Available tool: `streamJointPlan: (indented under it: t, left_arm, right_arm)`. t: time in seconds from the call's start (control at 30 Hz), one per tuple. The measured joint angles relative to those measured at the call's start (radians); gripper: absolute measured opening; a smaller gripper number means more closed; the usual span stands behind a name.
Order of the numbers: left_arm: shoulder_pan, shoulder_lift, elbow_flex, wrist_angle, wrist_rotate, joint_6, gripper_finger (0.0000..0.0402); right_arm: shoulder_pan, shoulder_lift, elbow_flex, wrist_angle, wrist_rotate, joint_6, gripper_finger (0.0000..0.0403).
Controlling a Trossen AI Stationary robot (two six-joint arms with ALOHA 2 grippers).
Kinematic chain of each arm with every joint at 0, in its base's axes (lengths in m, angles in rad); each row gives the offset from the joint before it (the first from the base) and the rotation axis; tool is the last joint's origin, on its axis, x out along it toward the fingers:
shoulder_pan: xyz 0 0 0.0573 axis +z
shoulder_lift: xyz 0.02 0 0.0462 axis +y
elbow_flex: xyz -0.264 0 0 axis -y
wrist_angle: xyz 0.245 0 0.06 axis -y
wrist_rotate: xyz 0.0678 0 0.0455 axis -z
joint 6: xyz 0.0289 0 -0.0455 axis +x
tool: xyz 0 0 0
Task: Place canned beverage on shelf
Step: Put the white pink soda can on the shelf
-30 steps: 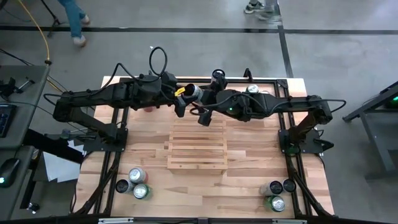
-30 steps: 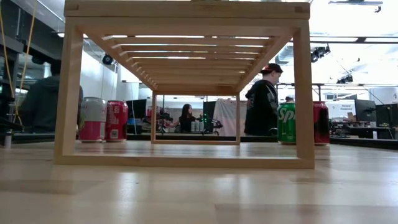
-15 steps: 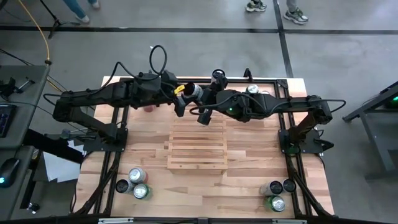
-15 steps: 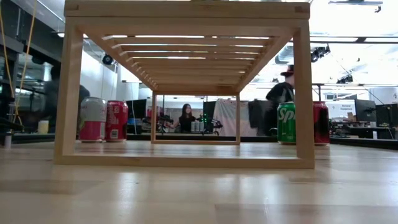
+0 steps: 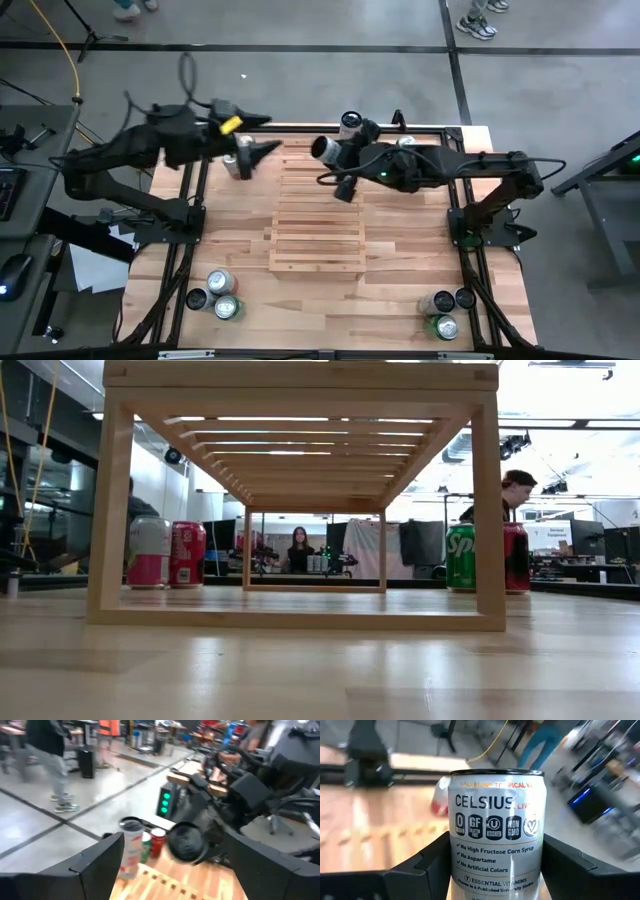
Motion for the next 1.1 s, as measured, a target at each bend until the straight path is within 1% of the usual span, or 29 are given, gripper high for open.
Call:
streamJointPlan:
  t: [0.1,0.2,0.27,0.37,0.43,0.47,0.53,0.6,0.7,0.8,0.87,0.93,1.1]
  left_arm:
    - [0.001,-0.058,-0.045,0.003,-0.07,-0.007,0.0334]
    - [0.001,-0.113,-0.144,0.054,-0.1,-0.021,0.0335]
    - [0.001,-0.156,-0.234,0.111,-0.105,-0.053,0.0335]
    - [0.001,-0.217,-0.373,0.231,-0.106,-0.106,0.0335]
    - [0.001,-0.253,-0.449,0.311,-0.106,-0.155,0.0335]
    - [0.001,-0.267,-0.478,0.351,-0.104,-0.175,0.0335]
    - [0.001,-0.296,-0.52,0.42,-0.098,-0.195,0.0335]
    - [0.001,-0.311,-0.534,0.47,-0.098,-0.195,0.0335]
    - [0.001,-0.318,-0.536,0.514,-0.097,-0.168,0.0335]
    - [0.001,-0.319,-0.536,0.563,-0.096,-0.129,0.0335]
    - [0.001,-0.319,-0.536,0.592,-0.096,-0.105,0.0335]
    - [0.001,-0.318,-0.536,0.615,-0.095,-0.083,0.0335]
    - [0.001,-0.318,-0.536,0.651,-0.096,-0.072,0.0335]
  right_arm:
    - [-0.002,-0.054,0.0,-0.152,-0.024,0.08,0.0234]
    - [-0.005,-0.114,-0.016,-0.286,-0.039,0.153,0.0234]
    - [-0.005,-0.177,-0.081,-0.293,-0.05,0.197,0.0234]
    - [-0.005,-0.31,-0.262,-0.212,-0.092,0.281,0.0234]
    - [-0.004,-0.41,-0.417,-0.08,-0.129,0.34,0.0234]
    - [-0.005,-0.46,-0.501,0.019,-0.149,0.363,0.0234]
    - [-0.005,-0.549,-0.662,0.277,-0.198,0.391,0.0234]
    - [-0.005,-0.61,-0.815,0.581,-0.237,0.392,0.0234]
    - [-0.005,-0.635,-0.999,0.979,-0.267,0.357,0.0234]
    - [-0.005,-0.608,-1.119,1.243,-0.268,0.295,0.0234]
    - [-0.01,-0.583,-1.167,1.341,-0.252,0.249,0.0234]
    - [-0.023,-0.553,-1.189,1.399,-0.248,0.212,0.0234]
    - [-0.085,-0.502,-1.187,1.445,-0.274,0.106,0.0234]
